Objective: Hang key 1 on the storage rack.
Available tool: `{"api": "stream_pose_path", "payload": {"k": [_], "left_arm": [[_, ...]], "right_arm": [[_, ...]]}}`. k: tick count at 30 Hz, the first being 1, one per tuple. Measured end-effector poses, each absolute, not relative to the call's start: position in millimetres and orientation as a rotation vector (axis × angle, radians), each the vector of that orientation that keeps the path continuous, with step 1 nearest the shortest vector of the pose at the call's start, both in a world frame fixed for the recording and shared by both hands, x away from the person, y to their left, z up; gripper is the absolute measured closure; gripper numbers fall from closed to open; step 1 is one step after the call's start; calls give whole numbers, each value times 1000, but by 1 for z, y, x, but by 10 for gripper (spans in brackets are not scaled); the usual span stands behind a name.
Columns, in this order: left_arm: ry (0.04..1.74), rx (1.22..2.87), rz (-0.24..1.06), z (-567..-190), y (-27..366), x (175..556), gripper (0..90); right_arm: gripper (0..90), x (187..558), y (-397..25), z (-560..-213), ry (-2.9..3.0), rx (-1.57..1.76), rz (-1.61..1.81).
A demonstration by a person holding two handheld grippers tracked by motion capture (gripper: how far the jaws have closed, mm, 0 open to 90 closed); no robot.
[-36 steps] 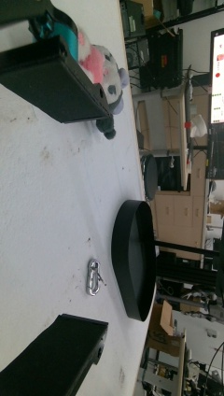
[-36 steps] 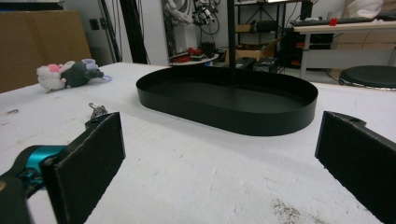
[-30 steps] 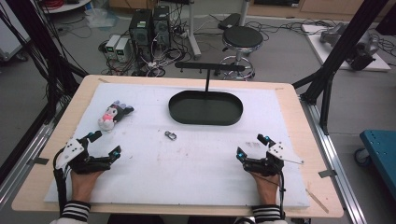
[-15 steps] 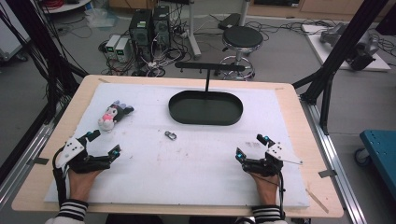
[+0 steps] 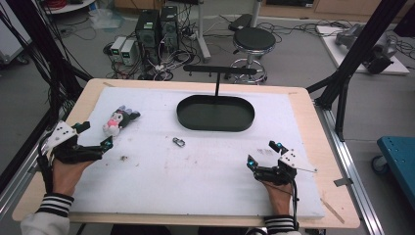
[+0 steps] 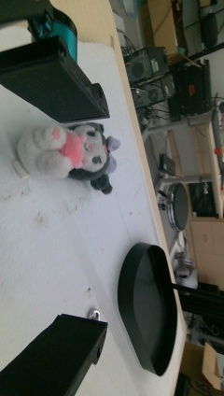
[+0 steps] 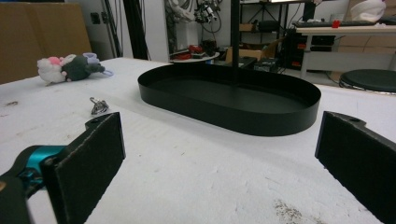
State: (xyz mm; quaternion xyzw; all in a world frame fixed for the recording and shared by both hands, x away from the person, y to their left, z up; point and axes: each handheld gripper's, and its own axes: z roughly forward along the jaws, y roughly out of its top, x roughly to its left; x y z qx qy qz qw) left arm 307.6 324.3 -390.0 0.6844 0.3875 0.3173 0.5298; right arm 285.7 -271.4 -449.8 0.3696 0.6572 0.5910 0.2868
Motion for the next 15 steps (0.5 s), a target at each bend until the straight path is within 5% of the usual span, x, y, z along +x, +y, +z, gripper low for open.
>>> {"api": "stream_pose_path", "payload": {"k": [15], "left_arm": [[1020,1848,717,-361,328,352,17]], "right_arm": [[8,286,-271,-450,1755,993,1585]]}}
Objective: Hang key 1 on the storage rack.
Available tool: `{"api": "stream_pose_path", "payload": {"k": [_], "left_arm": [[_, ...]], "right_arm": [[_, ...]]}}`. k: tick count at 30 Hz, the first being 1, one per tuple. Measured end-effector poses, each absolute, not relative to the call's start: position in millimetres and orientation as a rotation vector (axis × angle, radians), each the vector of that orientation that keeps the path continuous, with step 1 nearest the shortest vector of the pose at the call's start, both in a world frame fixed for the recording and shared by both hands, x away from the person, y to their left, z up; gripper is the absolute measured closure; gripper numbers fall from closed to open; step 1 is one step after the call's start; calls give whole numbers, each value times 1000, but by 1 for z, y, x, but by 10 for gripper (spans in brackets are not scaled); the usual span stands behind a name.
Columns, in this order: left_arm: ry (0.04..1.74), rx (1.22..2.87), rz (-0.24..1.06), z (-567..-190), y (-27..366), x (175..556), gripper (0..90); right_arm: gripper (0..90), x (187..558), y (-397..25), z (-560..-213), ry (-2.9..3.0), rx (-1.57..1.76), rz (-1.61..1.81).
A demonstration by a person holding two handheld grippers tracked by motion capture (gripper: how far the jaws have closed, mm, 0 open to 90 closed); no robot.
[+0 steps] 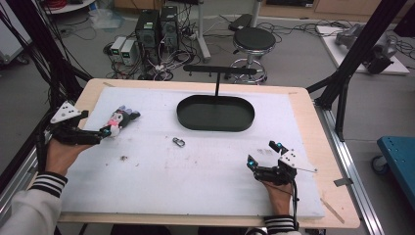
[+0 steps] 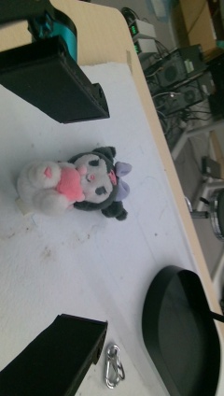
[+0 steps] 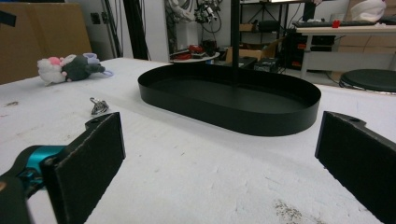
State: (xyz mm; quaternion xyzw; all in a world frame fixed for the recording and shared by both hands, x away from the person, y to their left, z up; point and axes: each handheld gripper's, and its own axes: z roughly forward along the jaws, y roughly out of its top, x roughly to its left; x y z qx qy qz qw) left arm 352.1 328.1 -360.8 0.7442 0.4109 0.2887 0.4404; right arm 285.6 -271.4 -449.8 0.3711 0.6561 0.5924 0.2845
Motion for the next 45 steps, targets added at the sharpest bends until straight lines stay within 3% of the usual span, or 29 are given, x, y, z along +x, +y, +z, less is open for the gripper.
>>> {"api": "stream_pose_path", "payload": {"k": [27,45], "left_arm": [[1247,2182,567,-362,317,417,17],[1324,2251,505,-385,311,436,17]], "right_arm": [[8,286,-272,-450,1754,991,1587],[8,286,-272,-450,1753,1002,1594]]}}
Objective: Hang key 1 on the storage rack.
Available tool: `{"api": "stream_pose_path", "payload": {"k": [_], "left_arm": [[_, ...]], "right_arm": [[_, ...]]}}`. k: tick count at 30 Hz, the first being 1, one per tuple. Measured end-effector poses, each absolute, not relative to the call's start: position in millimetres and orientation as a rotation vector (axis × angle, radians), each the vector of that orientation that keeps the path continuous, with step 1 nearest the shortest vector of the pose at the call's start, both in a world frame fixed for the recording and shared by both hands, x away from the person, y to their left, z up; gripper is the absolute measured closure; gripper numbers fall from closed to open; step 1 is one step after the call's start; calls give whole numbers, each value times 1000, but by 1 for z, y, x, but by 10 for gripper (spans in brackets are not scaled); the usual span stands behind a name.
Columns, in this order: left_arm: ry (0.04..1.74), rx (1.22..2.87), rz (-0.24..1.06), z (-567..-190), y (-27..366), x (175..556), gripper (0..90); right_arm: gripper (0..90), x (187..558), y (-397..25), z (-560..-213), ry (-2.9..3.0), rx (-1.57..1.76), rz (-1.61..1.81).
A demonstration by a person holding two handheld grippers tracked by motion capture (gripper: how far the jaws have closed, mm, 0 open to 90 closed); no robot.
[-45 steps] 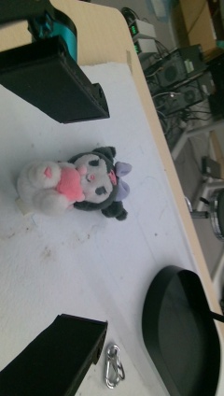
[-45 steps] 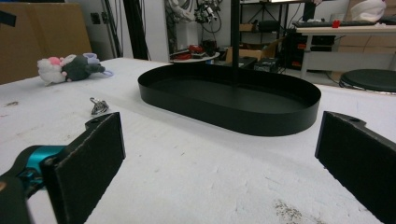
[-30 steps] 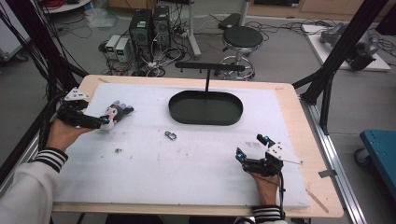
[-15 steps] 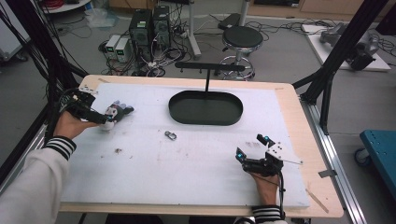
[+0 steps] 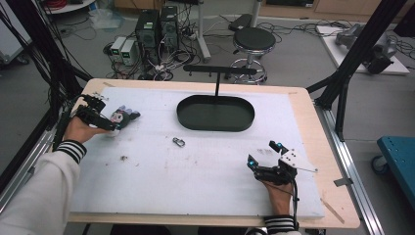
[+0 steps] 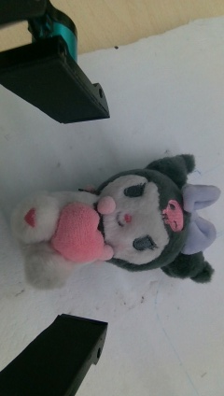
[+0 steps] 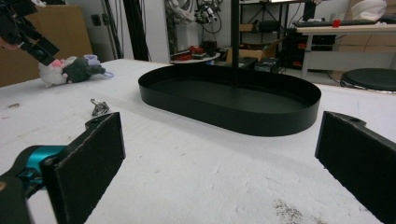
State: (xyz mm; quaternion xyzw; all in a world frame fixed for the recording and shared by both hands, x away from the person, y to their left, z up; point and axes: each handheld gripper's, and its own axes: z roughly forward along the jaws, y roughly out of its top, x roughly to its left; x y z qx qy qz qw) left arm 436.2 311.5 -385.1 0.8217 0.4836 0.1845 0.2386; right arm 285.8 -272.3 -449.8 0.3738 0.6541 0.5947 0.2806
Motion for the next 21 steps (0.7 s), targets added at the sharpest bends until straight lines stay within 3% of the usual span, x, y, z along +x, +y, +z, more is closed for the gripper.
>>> {"api": "stream_pose_path", "payload": {"k": [11,15,21], "left_arm": [[1375,2307,460,-394,307,440,22],[1364,2311,449,-395,308,440,109],[1387,2322,451,-399,307,442,111]], "right_arm": [[8,286,-272,-450,1755,998,1590],[8,286,-272,-450,1752,989,1588],[8,286,-272,-450,1752,989,1587]]}}
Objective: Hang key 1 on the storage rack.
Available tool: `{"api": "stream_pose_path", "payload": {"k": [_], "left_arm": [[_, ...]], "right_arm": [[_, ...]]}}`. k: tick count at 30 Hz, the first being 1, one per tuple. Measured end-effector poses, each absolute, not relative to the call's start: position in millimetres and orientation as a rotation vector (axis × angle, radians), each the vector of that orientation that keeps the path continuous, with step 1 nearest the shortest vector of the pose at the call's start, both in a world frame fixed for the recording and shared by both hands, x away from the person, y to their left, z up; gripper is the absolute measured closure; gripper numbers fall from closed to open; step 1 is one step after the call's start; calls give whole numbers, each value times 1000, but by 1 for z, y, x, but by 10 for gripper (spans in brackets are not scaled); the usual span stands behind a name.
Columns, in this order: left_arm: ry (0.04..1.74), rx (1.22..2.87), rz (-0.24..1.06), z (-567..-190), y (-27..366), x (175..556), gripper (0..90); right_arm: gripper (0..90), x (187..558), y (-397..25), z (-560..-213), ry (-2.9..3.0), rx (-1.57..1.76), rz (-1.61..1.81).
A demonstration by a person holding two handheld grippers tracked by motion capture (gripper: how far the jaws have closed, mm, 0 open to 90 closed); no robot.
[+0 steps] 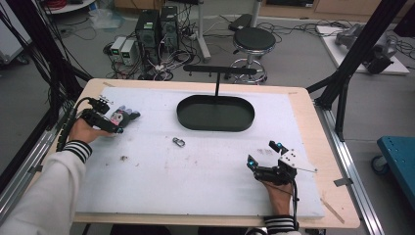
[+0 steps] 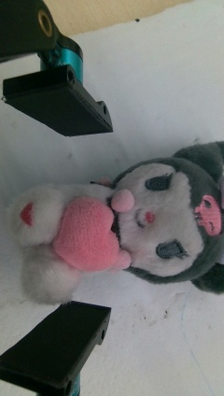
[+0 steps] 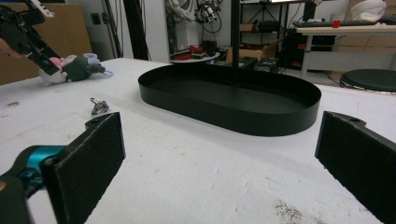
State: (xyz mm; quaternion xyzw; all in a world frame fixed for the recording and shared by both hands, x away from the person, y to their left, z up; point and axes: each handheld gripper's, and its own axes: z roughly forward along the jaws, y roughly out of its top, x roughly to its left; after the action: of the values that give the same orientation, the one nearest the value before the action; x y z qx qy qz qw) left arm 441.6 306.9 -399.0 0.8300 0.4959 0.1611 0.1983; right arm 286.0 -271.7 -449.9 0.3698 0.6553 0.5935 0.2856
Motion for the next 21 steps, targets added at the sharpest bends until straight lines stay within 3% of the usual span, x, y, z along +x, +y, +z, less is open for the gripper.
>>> {"api": "stream_pose_path", "payload": {"k": [4,8,10,12,13,21], "left_arm": [[1406,2330,447,-401,307,442,205],[1416,2322,430,-403,309,442,239],[1416,2323,402,-403,310,442,293],[1407,2312,382,-402,311,441,438],[1409,2311,392,-401,310,441,459],[1407,2309,412,-400,310,439,503]], "right_arm": [[7,286,-272,-450,1754,986,1583],[8,286,-272,-450,1754,986,1583],[8,286,-272,-450,1753,988,1584],[8,286,-272,-450,1753,987,1584],[8,286,-272,-450,1754,986,1583],[8,286,-272,-450,1753,987,1584]]}}
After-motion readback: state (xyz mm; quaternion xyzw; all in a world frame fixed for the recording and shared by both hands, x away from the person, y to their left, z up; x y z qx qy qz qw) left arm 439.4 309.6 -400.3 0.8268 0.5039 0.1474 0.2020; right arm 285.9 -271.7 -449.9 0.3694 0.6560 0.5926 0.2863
